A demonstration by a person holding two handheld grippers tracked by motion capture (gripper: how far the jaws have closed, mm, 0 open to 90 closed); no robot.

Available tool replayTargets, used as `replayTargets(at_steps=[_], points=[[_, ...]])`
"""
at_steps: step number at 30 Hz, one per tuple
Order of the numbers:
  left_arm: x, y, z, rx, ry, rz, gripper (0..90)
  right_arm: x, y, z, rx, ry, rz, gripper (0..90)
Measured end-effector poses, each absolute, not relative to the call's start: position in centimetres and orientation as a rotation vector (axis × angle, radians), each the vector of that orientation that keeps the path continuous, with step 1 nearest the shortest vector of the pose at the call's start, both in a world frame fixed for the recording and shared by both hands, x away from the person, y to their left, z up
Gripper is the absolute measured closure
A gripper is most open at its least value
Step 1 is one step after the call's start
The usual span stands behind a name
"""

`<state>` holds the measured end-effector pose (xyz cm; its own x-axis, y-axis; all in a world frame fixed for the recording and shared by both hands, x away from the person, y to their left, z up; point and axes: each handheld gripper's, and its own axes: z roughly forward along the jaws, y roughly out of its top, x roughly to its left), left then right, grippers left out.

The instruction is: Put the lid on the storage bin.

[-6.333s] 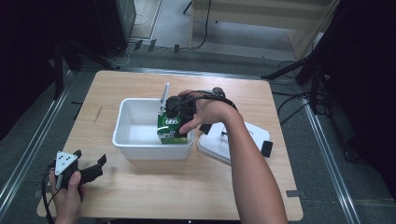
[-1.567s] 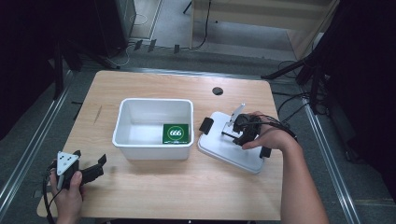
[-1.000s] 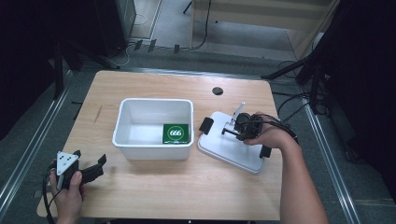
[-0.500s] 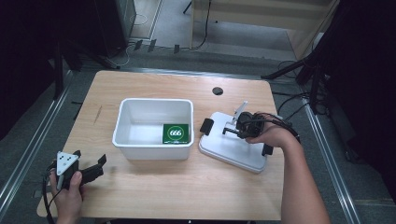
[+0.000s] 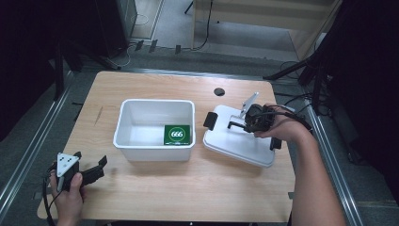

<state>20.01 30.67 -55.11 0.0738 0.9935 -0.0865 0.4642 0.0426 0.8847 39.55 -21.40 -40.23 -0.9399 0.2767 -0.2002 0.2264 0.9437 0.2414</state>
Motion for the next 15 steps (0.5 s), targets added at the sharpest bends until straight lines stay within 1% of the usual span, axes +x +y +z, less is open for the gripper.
replayTargets(at_steps=[8,15], points=[[20.0,30.6,-55.1,1.54,1.508,0.825,8.0,39.5,-22.0,-37.1,0.351,2.847,0.329,85.7],[20.0,30.6,-55.1,1.543,1.508,0.825,8.0,39.3,-21.7,-34.2,0.311,2.828,0.343,85.7]])
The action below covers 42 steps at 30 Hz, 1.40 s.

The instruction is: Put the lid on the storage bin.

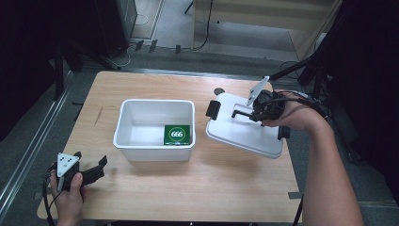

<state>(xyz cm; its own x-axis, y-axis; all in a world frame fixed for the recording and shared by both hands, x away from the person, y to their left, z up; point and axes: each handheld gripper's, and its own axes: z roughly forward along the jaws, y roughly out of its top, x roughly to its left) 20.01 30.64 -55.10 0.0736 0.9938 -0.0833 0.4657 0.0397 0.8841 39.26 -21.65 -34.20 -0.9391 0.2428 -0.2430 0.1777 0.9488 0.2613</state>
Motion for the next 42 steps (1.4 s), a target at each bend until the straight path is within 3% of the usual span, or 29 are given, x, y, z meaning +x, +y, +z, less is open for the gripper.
replayTargets(at_steps=[15,42], points=[[20.0,30.7,-55.1,1.543,1.506,0.826,8.0,38.6,-17.1,-31.1,0.158,2.824,0.395,85.6],[20.0,30.7,-55.1,1.538,1.505,0.825,8.0,38.3,-4.7,-32.1,-0.06,2.887,0.429,85.6]])
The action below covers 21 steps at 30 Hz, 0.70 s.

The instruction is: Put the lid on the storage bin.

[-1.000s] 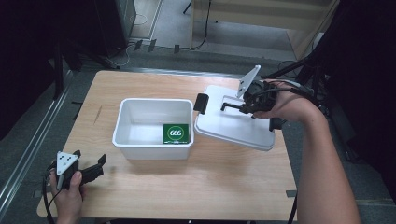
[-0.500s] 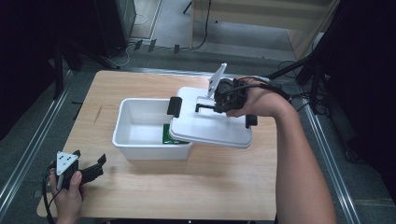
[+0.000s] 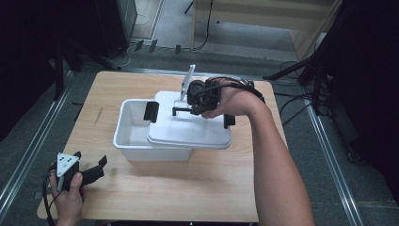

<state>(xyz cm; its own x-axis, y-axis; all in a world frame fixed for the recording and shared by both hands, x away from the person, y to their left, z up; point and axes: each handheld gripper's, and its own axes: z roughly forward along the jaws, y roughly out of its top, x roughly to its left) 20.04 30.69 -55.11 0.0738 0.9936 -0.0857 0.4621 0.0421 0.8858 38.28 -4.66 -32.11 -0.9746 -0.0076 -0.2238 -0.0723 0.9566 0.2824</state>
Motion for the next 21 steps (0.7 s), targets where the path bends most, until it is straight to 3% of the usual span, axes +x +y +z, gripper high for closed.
replayTargets(at_steps=[21], points=[[20.0,30.7,-55.1,1.536,1.501,0.824,8.0,38.0,0.9,-33.0,-0.128,2.903,0.45,85.6]])
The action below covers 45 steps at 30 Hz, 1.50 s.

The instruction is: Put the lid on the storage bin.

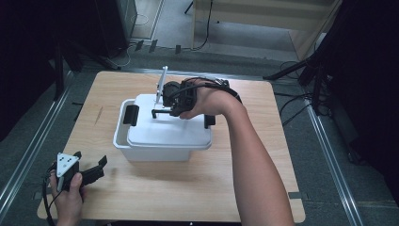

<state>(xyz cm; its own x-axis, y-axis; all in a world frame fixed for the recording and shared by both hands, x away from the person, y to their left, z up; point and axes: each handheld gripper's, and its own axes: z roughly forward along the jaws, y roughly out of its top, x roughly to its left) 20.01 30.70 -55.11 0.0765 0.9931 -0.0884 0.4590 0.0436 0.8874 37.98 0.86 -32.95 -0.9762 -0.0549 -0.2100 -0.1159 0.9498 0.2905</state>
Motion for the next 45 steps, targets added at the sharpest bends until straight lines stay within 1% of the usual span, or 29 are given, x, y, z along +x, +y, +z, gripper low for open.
replayTargets(at_steps=[18,34,45], points=[[20.0,30.6,-55.1,1.54,1.493,0.825,8.0,38.6,4.3,-33.8,-0.146,2.922,0.471,85.6],[20.0,30.6,-55.1,1.541,1.491,0.823,8.0,38.8,5.3,-34.4,-0.134,2.939,0.468,85.6],[20.0,30.6,-55.1,1.54,1.492,0.824,8.0,38.7,5.2,-34.7,-0.119,2.936,0.48,85.6]])
